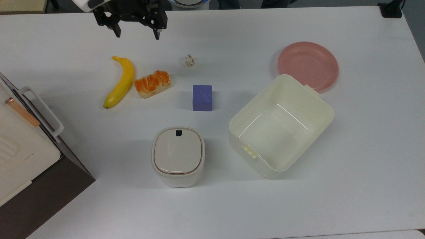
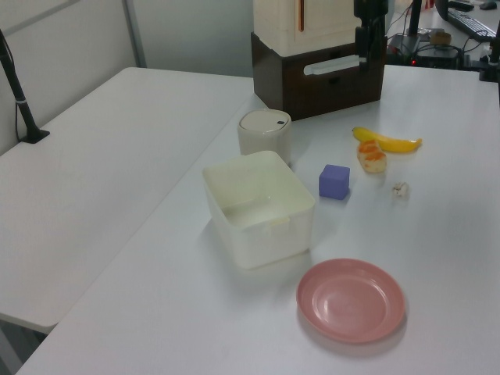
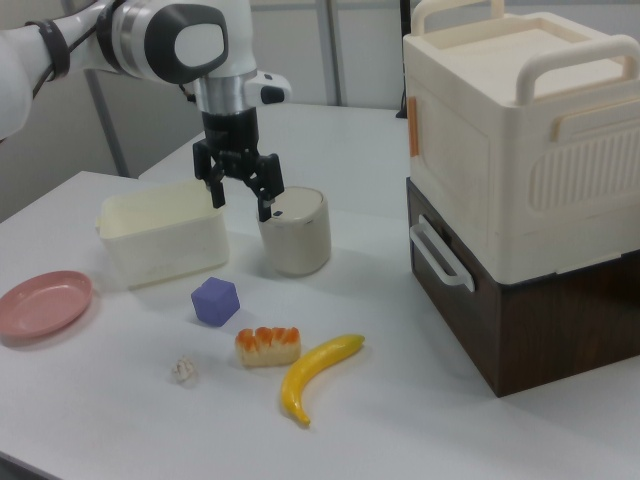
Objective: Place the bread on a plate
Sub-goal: 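Move the open gripper toward the orange-topped bread roll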
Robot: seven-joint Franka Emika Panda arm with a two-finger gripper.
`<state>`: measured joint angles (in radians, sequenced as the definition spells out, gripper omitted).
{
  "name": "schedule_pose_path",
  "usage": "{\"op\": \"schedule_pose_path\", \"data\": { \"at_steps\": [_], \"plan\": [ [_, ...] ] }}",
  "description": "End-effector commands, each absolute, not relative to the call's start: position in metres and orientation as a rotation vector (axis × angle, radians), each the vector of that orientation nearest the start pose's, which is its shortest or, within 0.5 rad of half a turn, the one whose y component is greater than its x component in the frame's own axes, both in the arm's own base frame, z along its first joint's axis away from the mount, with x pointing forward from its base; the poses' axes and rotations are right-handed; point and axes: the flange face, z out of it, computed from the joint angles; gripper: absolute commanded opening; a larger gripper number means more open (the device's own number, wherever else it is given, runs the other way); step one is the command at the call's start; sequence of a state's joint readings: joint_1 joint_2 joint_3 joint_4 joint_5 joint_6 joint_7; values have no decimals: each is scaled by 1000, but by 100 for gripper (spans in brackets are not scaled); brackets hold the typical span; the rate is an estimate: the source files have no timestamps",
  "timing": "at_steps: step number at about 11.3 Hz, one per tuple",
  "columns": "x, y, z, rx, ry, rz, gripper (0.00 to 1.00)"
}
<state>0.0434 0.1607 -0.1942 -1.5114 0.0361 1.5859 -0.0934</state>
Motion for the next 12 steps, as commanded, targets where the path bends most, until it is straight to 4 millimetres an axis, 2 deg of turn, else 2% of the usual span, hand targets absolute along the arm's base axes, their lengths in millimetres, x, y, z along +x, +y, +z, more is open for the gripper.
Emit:
{"op": "schedule_pose_path", "data": {
  "at_steps": [1,3,7,9,10,12],
  "plan": [
    [589,-64,545,-3120,26,154,100],
    [589,-42,522,-3120,-24,181,100],
    [584,-25,493,-3122,-79,189,100],
    [573,-17,486,-3120,-87,140,100],
    [565,-19,483,-3120,-33,70,100],
    [562,-27,477,-3104,337,42,100]
  ]
}}
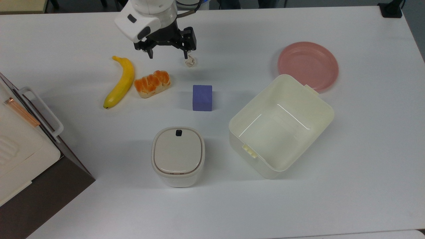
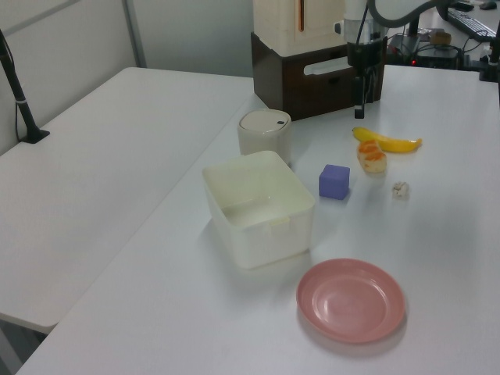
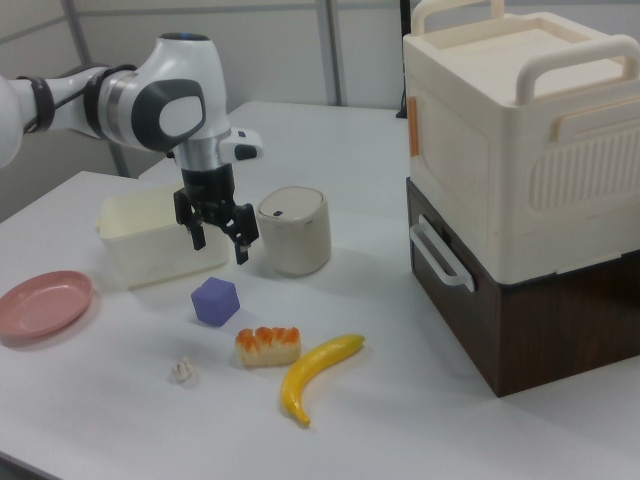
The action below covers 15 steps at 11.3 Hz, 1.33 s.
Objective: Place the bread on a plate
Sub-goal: 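Lower the gripper over the bread roll and close on it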
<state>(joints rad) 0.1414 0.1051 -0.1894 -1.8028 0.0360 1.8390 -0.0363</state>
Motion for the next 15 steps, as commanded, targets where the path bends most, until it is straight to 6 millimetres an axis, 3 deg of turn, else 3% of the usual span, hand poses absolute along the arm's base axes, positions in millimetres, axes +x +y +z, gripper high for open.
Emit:
{"op": "schedule_pose_path", "data": {
  "at_steps": [1,3,5,6,7,9,12,15],
  "plan": [
    [563,-34,478,-3087,480,38,100],
    [564,-49,471,-3027,787,34,100],
    [575,-55,431,-2985,975,-39,100],
    [583,-70,408,-2989,1041,-58,100],
    [586,-81,391,-2995,1054,-56,100],
    [579,-81,366,-3023,991,-32,100],
    [565,-90,343,-3052,951,28,100],
    [563,-85,320,-3066,940,39,96]
  ]
}}
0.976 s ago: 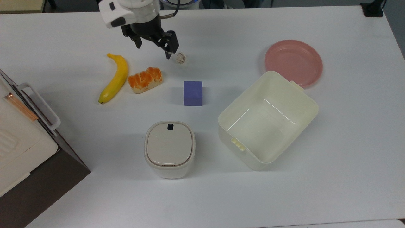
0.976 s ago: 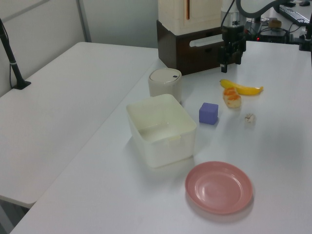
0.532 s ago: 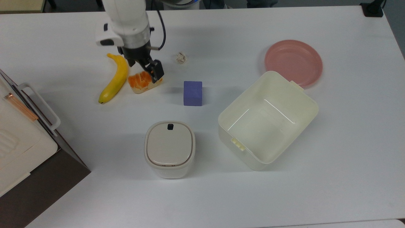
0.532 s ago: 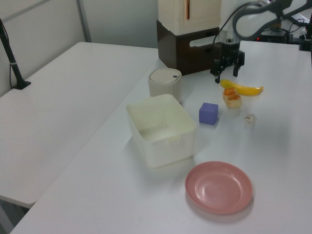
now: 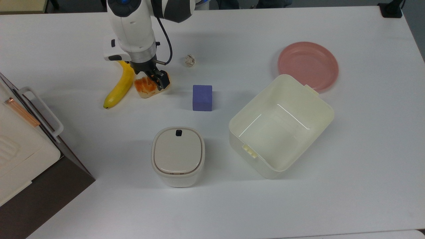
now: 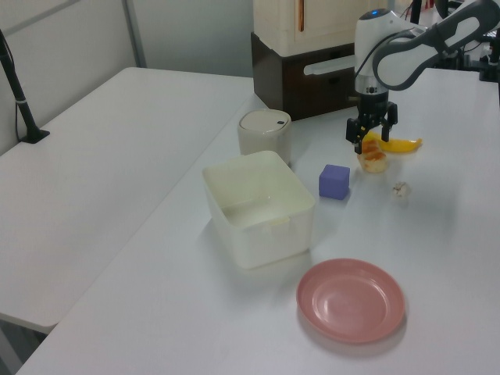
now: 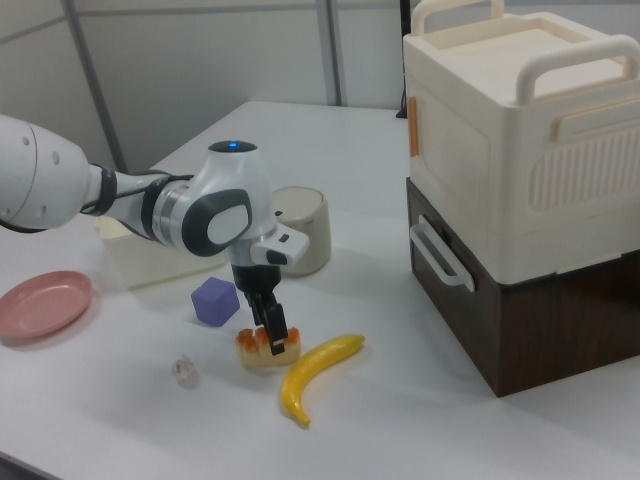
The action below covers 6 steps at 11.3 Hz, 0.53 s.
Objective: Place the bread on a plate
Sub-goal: 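Lower the gripper over the bread roll and close on it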
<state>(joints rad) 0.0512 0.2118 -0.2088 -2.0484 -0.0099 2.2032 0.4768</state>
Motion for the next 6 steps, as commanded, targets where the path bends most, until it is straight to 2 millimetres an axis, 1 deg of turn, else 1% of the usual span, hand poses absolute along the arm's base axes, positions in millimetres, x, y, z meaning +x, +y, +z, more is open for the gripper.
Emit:
{"op": "schedule_pose_path", "data": {
  "at_steps": [1,2,3,4,5,6],
  "plan": [
    [564,-83,311,-3071,935,47,92],
    [565,-82,310,-3071,937,44,89],
    [567,-76,311,-3076,920,34,83],
    [569,-75,314,-3075,920,24,75],
    [572,-74,327,-3070,914,-4,68],
    [574,-72,352,-3059,908,-51,65]
  ]
}}
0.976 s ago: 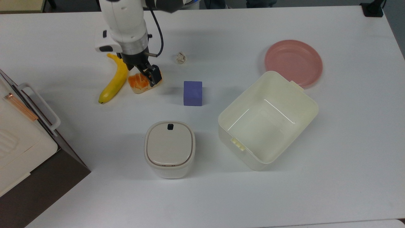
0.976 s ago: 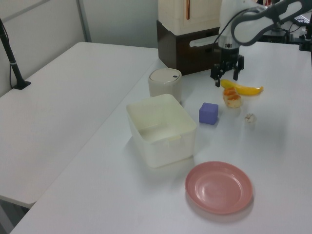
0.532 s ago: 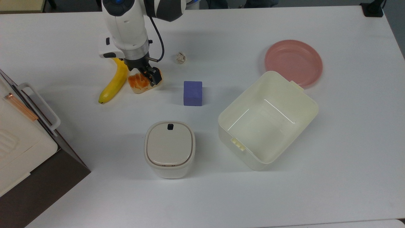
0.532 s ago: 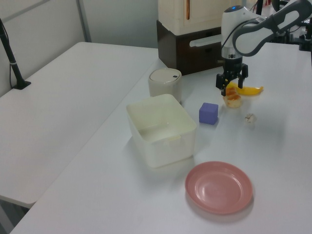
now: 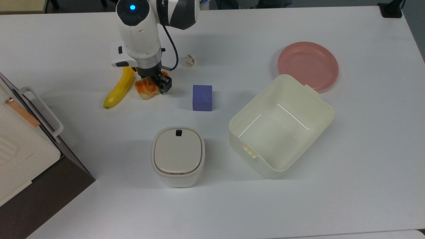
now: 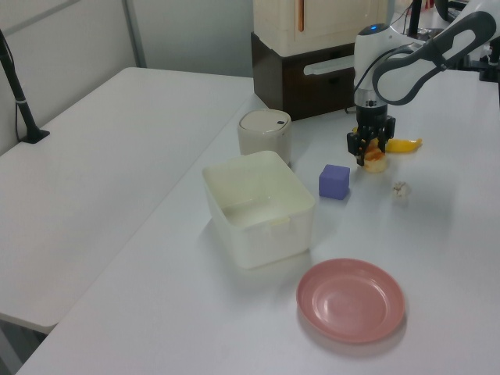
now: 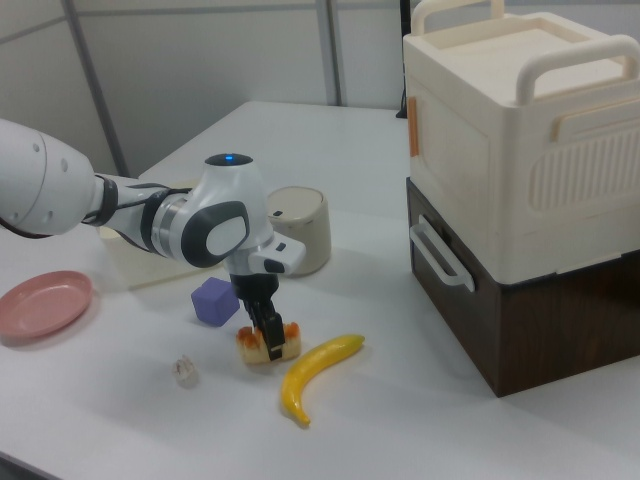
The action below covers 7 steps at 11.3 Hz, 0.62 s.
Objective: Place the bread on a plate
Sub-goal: 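Lift the bread roll and carry it over the pink plate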
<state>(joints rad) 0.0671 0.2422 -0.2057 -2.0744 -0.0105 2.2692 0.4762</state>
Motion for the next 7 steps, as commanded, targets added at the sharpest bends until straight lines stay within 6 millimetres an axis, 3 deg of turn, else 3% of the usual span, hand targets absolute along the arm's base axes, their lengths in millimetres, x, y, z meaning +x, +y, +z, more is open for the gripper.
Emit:
{"op": "schedule_pose_path", "data": {
  "at_steps": [1,3,5,7],
  "plan": [
    [572,-70,378,-3045,901,-83,64],
    [570,-42,420,-3056,822,-74,64],
    [568,24,451,-3095,657,-33,64],
    [562,110,467,-3123,500,7,65]
  ]
}}
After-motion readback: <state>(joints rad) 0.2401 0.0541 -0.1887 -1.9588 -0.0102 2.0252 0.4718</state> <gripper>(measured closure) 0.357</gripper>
